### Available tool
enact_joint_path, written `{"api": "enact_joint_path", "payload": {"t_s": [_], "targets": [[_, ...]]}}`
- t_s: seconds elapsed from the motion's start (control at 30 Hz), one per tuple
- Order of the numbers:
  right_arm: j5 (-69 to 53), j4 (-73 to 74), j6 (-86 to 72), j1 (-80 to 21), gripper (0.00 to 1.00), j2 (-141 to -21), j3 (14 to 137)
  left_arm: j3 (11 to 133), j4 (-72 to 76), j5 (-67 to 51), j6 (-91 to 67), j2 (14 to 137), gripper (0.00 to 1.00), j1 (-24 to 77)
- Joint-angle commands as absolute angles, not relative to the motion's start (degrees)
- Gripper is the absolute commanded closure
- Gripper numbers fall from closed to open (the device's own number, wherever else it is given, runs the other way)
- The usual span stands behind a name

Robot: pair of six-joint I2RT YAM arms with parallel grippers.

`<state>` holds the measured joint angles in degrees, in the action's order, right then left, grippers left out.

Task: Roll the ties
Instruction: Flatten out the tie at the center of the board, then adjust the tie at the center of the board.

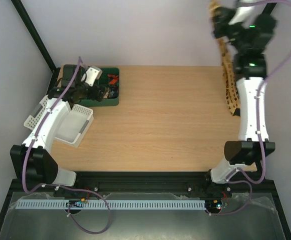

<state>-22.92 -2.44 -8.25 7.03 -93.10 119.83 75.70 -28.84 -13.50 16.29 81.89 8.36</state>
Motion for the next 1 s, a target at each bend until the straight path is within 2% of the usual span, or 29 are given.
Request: {"api": "enact_joint_path", "payload": {"t_s": [0.0, 0.07, 0.1, 0.13, 0.17, 0.2, 0.27, 0.3, 0.43, 0.57, 0.67, 0.87, 0.97], "targets": [[-36.7, 2.6, -6.7, -9.1, 0.99, -97.2, 120.2, 76.3, -27.4, -14.6, 13.1, 79.2, 0.01, 4.7], [-37.3, 8.3, -1.2, -17.1, 0.97, -98.9, 119.7, 76.2, -27.6, -14.7, 12.7, 78.8, 0.00, 3.2], [-36.9, 12.2, 2.8, -21.2, 0.84, -99.8, 119.5, 76.0, -27.7, -14.5, 12.7, 78.6, 0.01, 2.6], [-36.0, 15.8, 7.6, -24.6, 0.59, -100.3, 119.0, 75.9, -27.8, -14.3, 12.5, 78.6, 0.00, 1.9], [-34.2, 19.9, 12.0, -27.6, 0.38, -100.9, 118.0, 75.9, -27.8, -14.2, 12.3, 78.4, 0.00, 1.2], [-31.8, 22.6, 14.4, -29.3, 0.22, -101.4, 117.0, 75.7, -28.1, -14.0, 12.2, 78.4, 0.01, 0.6], [-27.0, 28.0, 16.4, -29.0, 0.04, -102.7, 115.7, 75.8, -28.9, -13.2, 12.1, 78.6, 0.01, -0.5], [-24.7, 31.5, 18.9, -28.4, 0.01, -103.4, 115.3, 75.8, -29.3, -13.0, 12.1, 78.7, 0.01, -1.1], [-22.0, 41.0, 27.0, -22.0, 0.01, -105.1, 108.6, 75.2, -30.7, -13.1, 13.0, 79.1, 0.00, -3.0], [-21.0, 41.0, 28.0, -14.0, 0.03, -109.0, 104.2, 75.1, -33.4, -18.7, 16.6, 79.5, 0.01, -3.0], [-19.1, 42.4, 26.5, -10.8, 0.09, -117.0, 107.8, 76.0, -37.4, -24.9, 20.8, 80.6, 0.00, -1.4], [-19.8, 50.1, 21.2, -6.5, 0.16, -134.1, 122.2, 75.6, -42.4, -20.7, 25.6, 82.4, 0.00, 6.7], [-19.0, 50.2, 19.3, -5.0, 0.17, -137.8, 122.9, 74.7, -42.2, -19.1, 26.2, 82.1, 0.00, 8.3]]}}
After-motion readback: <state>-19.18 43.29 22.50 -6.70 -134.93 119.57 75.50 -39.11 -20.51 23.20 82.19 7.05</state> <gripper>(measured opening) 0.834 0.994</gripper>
